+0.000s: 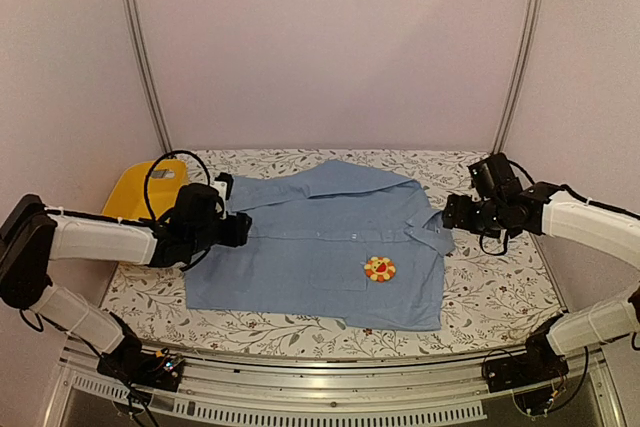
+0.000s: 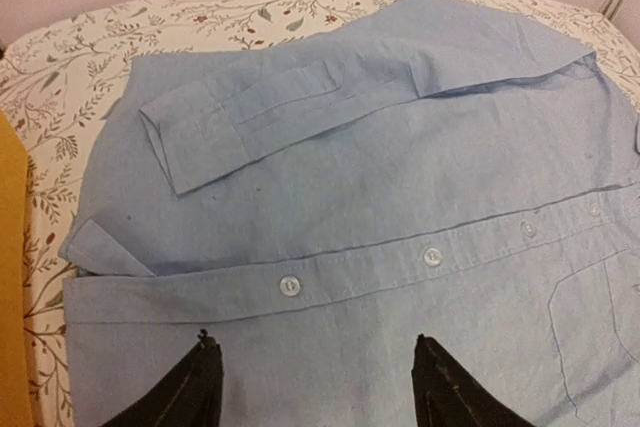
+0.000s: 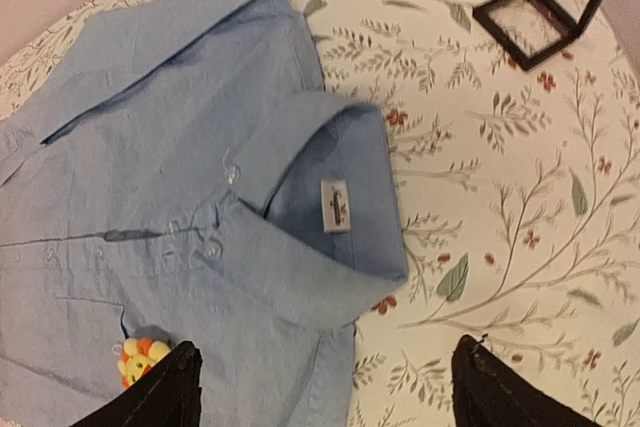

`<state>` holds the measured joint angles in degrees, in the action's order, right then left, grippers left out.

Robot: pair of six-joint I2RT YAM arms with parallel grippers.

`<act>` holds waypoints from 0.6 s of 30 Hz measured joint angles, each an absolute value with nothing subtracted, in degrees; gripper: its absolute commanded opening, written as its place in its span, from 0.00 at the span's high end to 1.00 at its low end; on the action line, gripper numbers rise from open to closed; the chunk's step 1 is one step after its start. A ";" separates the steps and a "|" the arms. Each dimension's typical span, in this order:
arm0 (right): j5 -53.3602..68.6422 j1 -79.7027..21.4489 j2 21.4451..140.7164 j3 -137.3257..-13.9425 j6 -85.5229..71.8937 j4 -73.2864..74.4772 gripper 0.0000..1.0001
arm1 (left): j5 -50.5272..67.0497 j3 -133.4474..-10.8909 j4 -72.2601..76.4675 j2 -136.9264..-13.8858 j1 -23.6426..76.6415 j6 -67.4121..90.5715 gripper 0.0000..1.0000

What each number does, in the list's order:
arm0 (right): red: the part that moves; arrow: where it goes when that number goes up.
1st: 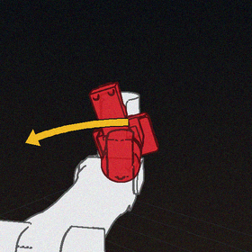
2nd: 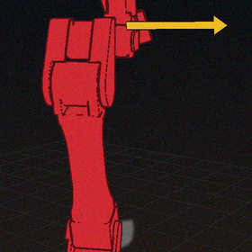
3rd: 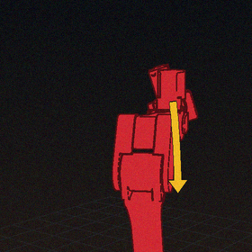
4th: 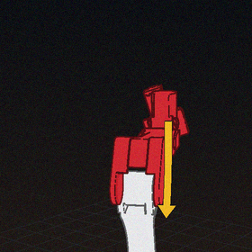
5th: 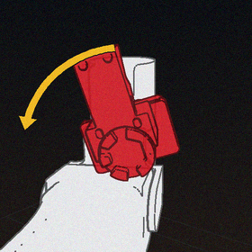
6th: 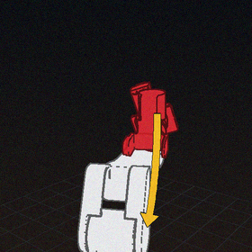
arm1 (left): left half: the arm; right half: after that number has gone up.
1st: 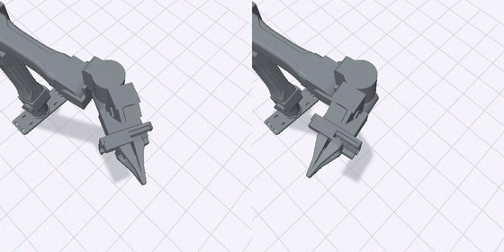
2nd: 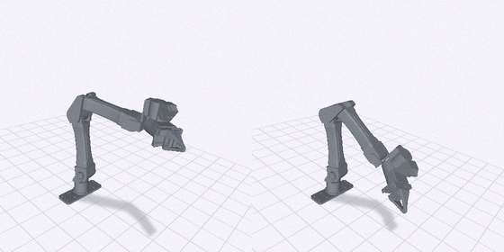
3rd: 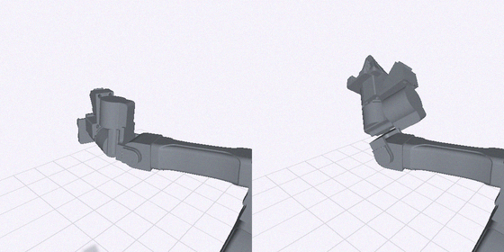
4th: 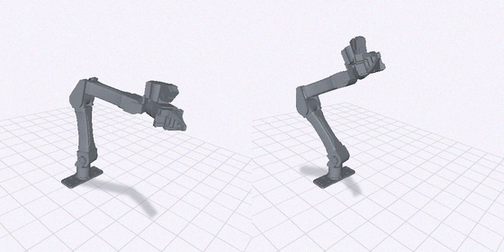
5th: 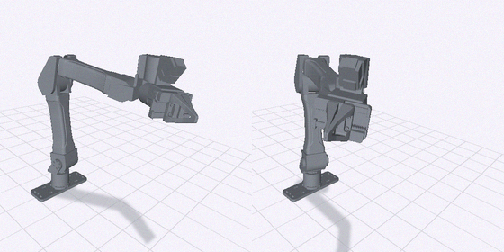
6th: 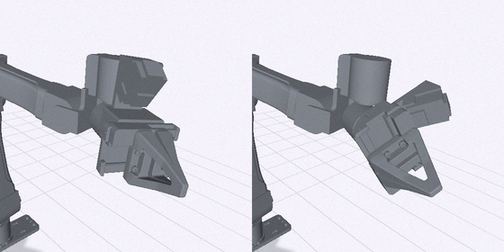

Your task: Pin the brooch onto the clothing

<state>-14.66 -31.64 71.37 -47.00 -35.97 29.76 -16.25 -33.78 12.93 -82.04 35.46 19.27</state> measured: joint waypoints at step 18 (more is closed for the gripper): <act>-20.05 -13.10 75.66 -40.27 -13.58 -4.73 0.01 | -24.27 -18.65 33.85 -72.23 30.41 14.46 0.00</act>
<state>-20.05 -13.10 75.66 -40.27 -13.58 -4.73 -24.27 -18.65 33.85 -72.23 30.41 14.46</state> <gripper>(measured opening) 0.989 0.996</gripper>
